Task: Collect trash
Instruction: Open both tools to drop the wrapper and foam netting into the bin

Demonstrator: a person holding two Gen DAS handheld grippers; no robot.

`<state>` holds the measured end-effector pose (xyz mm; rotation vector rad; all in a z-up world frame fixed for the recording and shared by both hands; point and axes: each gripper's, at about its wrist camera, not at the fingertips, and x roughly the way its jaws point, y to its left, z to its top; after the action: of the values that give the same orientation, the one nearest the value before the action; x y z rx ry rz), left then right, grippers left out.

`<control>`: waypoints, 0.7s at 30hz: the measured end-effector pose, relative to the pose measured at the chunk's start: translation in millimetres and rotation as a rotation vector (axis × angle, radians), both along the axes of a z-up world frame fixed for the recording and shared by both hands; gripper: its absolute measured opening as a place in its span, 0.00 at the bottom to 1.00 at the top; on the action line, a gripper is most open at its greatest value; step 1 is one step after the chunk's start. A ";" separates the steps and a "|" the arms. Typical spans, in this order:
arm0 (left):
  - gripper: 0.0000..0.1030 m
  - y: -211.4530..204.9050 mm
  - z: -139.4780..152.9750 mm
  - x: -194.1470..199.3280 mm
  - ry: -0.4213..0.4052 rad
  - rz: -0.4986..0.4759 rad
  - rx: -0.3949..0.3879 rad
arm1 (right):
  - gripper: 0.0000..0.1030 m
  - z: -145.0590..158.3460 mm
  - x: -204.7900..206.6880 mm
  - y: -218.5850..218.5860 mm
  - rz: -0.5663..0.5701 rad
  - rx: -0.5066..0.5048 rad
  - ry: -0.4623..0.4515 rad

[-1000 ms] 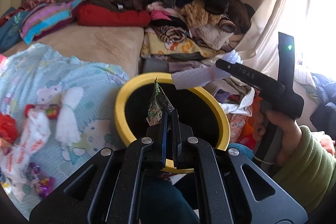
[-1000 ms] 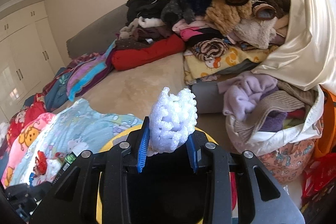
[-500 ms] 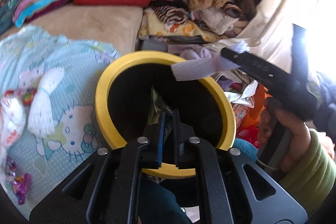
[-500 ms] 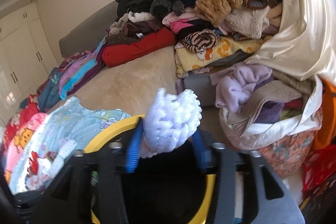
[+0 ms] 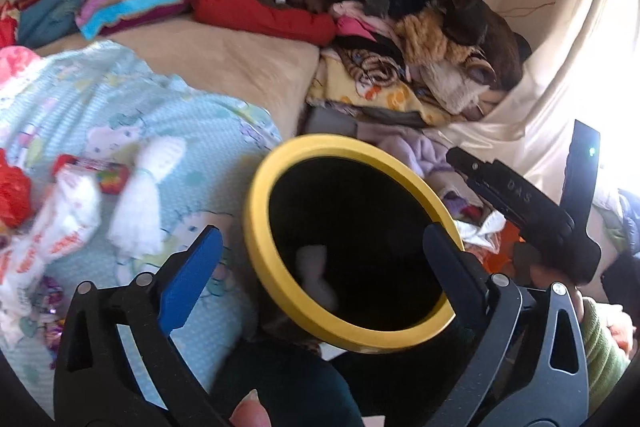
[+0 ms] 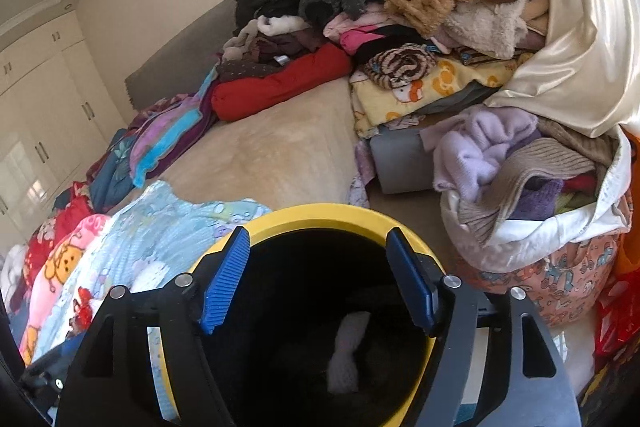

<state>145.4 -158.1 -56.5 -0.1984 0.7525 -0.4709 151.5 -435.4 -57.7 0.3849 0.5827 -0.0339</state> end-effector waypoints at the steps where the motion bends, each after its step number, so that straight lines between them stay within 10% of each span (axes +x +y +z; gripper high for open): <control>1: 0.89 2.8 2.6 -1.4 -0.009 0.012 0.002 | 0.69 1.8 -0.6 4.6 0.013 0.003 -0.007; 21: 0.89 77.7 41.7 -18.5 -0.145 0.197 0.016 | 0.74 24.9 -15.1 98.9 0.231 -0.031 -0.040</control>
<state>127.0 -80.4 -14.9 -0.2183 0.5878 -0.2887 136.5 -336.5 -32.8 0.2854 0.5836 0.1853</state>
